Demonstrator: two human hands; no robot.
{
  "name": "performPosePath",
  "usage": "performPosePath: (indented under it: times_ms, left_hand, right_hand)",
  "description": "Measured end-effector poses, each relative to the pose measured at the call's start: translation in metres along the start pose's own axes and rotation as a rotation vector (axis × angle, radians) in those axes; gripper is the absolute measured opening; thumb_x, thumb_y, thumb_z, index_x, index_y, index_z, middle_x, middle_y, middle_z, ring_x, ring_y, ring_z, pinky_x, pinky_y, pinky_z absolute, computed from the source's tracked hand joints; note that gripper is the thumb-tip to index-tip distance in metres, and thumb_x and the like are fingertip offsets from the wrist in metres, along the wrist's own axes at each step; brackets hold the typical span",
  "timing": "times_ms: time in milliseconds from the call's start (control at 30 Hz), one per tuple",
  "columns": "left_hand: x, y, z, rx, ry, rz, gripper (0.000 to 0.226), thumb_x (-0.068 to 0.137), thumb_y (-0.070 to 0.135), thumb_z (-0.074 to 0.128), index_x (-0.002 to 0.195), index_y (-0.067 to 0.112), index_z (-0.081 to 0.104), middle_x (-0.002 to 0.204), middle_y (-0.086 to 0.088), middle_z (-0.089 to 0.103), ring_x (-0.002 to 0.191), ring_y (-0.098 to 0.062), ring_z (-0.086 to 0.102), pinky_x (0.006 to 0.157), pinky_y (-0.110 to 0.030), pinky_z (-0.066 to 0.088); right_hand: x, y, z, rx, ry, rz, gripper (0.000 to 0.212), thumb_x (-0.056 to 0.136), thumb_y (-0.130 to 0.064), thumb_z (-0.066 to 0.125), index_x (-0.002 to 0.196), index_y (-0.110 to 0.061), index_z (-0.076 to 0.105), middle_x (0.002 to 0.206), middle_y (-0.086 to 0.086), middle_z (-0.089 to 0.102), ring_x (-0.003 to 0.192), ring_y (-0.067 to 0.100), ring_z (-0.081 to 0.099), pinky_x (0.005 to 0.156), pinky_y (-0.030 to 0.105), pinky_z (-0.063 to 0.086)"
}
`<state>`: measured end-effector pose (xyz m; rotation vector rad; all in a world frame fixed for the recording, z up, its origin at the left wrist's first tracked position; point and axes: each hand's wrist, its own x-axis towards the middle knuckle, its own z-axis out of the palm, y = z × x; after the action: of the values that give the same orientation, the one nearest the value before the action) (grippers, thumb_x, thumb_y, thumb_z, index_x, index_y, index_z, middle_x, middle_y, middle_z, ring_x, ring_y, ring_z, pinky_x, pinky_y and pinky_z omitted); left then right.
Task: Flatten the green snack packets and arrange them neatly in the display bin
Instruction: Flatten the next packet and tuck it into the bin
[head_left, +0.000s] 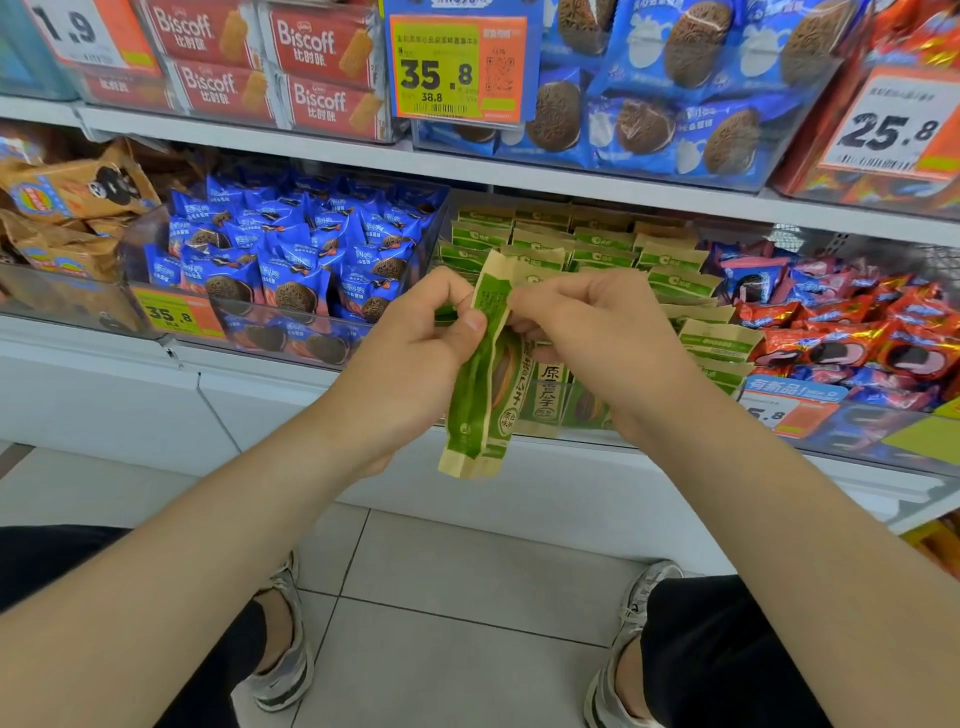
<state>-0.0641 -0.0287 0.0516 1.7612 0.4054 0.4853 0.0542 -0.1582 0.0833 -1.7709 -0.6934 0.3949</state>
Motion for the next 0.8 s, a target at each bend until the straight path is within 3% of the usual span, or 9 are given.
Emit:
performPosePath:
  times_ms: [33, 100, 167, 267, 300, 400, 567, 667, 800]
  left_hand:
    - [0.001, -0.002, -0.002, 0.075, -0.002, 0.032, 0.015, 0.113, 0.018, 0.051, 0.098, 0.014, 0.052, 0.073, -0.006, 0.057, 0.064, -0.019, 0.052, 0.06, -0.032, 0.046]
    - [0.002, -0.005, -0.006, 0.146, -0.056, 0.051, 0.015, 0.113, 0.019, 0.049, 0.098, 0.019, 0.053, 0.074, -0.022, 0.059, 0.064, -0.024, 0.049, 0.061, -0.036, 0.041]
    - [0.0, -0.004, -0.006, 0.146, -0.124, 0.039, 0.013, 0.113, 0.02, 0.049, 0.101, 0.019, 0.054, 0.082, -0.036, 0.061, 0.067, -0.03, 0.05, 0.061, -0.042, 0.039]
    - [-0.005, 0.003, -0.004, 0.174, -0.13, 0.024, 0.018, 0.113, 0.027, 0.052, 0.1, 0.02, 0.062, 0.076, -0.015, 0.068, 0.062, -0.023, 0.057, 0.058, -0.033, 0.047]
    - [-0.005, 0.006, -0.003, 0.167, -0.146, -0.022, 0.023, 0.112, 0.034, 0.051, 0.102, 0.02, 0.066, 0.079, -0.009, 0.071, 0.065, -0.025, 0.064, 0.057, -0.039, 0.055]
    - [-0.005, 0.008, -0.008, 0.2, -0.311, -0.175, 0.039, 0.106, 0.05, 0.056, 0.11, 0.016, 0.074, 0.102, -0.008, 0.08, 0.09, -0.024, 0.078, 0.078, -0.047, 0.063]
    - [-0.001, -0.002, -0.019, 0.259, -0.424, -0.174, 0.017, 0.104, 0.022, 0.067, 0.109, 0.012, 0.08, 0.1, -0.004, 0.083, 0.085, -0.014, 0.077, 0.066, -0.018, 0.053]
    - [0.001, 0.0, -0.022, 0.149, -0.317, -0.167, 0.013, 0.102, 0.015, 0.069, 0.109, 0.013, 0.08, 0.097, -0.004, 0.083, 0.092, -0.018, 0.08, 0.077, -0.024, 0.062]
    - [0.009, 0.004, -0.026, 0.044, -0.111, -0.122, 0.011, 0.1, 0.014, 0.071, 0.107, 0.013, 0.08, 0.093, -0.005, 0.083, 0.088, -0.015, 0.08, 0.073, -0.022, 0.062]
  right_hand:
    - [0.0, -0.001, -0.001, -0.042, 0.009, -0.052, 0.007, 0.094, -0.024, 0.077, 0.095, -0.022, 0.083, 0.087, -0.002, 0.08, 0.08, 0.005, 0.073, 0.077, 0.025, 0.063]
    - [0.005, 0.001, -0.007, -0.248, 0.01, -0.184, 0.029, 0.091, -0.037, 0.081, 0.119, -0.032, 0.074, 0.101, -0.005, 0.073, 0.092, 0.008, 0.068, 0.083, 0.027, 0.057]
    - [0.009, 0.003, -0.013, -0.417, -0.055, -0.271, 0.027, 0.091, -0.047, 0.079, 0.114, -0.034, 0.075, 0.108, -0.011, 0.071, 0.104, 0.007, 0.063, 0.095, 0.034, 0.053]
    - [0.013, 0.006, -0.023, -0.303, -0.164, -0.198, 0.016, 0.094, -0.032, 0.08, 0.091, -0.016, 0.077, 0.089, -0.003, 0.078, 0.086, 0.012, 0.073, 0.081, 0.037, 0.062]
    - [0.016, 0.009, -0.025, -0.299, -0.16, -0.191, 0.017, 0.095, -0.028, 0.079, 0.091, -0.012, 0.074, 0.086, -0.002, 0.078, 0.082, 0.013, 0.074, 0.077, 0.037, 0.063]
    - [0.02, 0.014, -0.029, -0.404, -0.164, -0.268, 0.017, 0.099, -0.027, 0.074, 0.094, -0.013, 0.066, 0.083, -0.003, 0.075, 0.078, 0.012, 0.072, 0.072, 0.037, 0.061]
    - [0.019, 0.017, -0.028, -0.621, -0.113, -0.447, 0.016, 0.1, -0.038, 0.07, 0.093, -0.028, 0.061, 0.077, -0.014, 0.065, 0.073, 0.0, 0.063, 0.064, 0.036, 0.055]
    - [0.02, 0.012, -0.028, -0.415, -0.058, -0.278, 0.03, 0.092, -0.045, 0.079, 0.103, -0.024, 0.061, 0.083, -0.005, 0.078, 0.074, 0.005, 0.075, 0.066, 0.031, 0.061]
    - [0.019, 0.003, -0.027, 0.213, -0.281, 0.153, 0.038, 0.094, -0.021, 0.078, 0.127, -0.009, 0.062, 0.105, 0.013, 0.081, 0.097, 0.027, 0.08, 0.087, 0.043, 0.066]
